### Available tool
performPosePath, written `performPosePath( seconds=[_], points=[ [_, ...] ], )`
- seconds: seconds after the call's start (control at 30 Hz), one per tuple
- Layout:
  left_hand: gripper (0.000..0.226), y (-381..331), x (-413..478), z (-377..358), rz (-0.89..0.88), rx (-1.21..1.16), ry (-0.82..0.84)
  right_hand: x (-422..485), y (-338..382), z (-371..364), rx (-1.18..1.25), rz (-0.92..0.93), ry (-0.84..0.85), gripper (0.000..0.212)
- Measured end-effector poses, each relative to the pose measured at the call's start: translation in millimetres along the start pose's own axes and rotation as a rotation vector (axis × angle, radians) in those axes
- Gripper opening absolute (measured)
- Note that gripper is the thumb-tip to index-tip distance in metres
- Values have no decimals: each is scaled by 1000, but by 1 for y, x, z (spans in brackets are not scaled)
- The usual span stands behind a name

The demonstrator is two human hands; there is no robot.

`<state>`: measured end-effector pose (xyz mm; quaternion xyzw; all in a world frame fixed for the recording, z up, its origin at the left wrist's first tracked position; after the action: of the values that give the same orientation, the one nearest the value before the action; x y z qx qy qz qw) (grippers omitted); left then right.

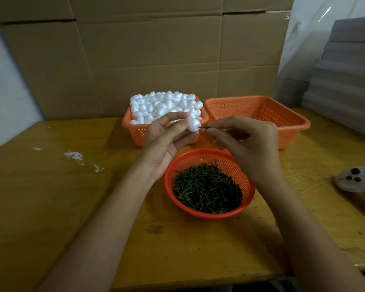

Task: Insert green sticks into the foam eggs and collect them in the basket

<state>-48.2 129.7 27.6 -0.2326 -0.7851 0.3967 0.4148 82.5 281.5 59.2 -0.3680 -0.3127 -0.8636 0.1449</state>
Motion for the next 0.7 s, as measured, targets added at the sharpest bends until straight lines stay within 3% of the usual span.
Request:
performPosePath(
  seconds=[0.7],
  points=[
    [16,0,-1,-5,8,57,38,-1,-1,-5,-183,-26,36,14]
  ],
)
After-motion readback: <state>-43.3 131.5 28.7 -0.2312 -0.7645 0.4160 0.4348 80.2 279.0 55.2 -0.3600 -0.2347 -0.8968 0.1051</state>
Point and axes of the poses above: each hand's wrist, its own x-axis towards the middle knuckle, its own z-axis out of the back of the hand, y = z × x, the point moved 3 cm from there along x, towards the middle knuckle, and after that the axes turned 14 degrees about y, right-handed, at the moved point
